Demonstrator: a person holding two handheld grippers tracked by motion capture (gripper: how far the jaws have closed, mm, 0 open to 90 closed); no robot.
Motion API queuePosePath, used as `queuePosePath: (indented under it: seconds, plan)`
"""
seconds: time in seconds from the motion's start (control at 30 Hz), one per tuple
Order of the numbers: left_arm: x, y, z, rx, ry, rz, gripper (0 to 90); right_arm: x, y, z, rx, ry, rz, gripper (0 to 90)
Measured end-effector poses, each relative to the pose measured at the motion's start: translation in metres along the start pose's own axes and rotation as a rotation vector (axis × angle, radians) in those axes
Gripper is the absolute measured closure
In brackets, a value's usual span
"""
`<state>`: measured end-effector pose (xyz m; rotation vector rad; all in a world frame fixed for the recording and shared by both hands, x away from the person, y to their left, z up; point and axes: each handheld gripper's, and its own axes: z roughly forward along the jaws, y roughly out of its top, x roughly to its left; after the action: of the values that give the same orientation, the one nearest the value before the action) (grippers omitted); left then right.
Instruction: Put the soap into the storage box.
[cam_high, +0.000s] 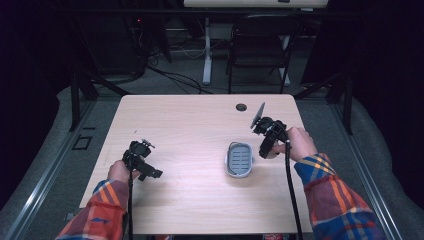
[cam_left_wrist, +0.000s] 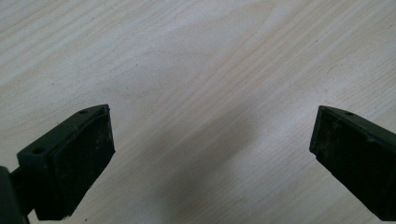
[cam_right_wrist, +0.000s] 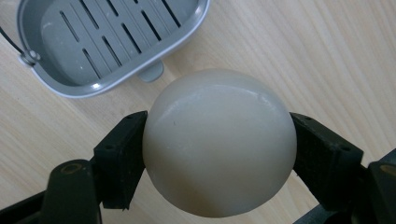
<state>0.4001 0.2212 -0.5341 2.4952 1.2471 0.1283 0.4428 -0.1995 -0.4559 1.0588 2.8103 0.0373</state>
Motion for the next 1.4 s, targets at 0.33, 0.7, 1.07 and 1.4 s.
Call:
queuePosePath:
  seconds: [0.33, 0.7, 1.07, 1.4]
  plan:
    - [0.0, 0.0, 0.0, 0.004, 0.003, 0.004, 0.0, 0.009, 0.015, -0.007, -0.003, -0.004, -0.033, 24.0]
    - [-0.001, 0.0, 0.0, 0.004, 0.0, 0.002, 0.0, 0.022, 0.033, -0.007, -0.011, 0.014, -0.067, 24.0]
    - [-0.001, 0.0, 0.0, 0.006, -0.004, 0.0, 0.0, 0.039, 0.049, 0.001, -0.029, 0.047, -0.104, 24.0]
    - [-0.001, 0.001, 0.001, 0.012, -0.004, 0.006, 0.0, 0.047, 0.06, 0.017, -0.029, 0.071, -0.113, 24.0]
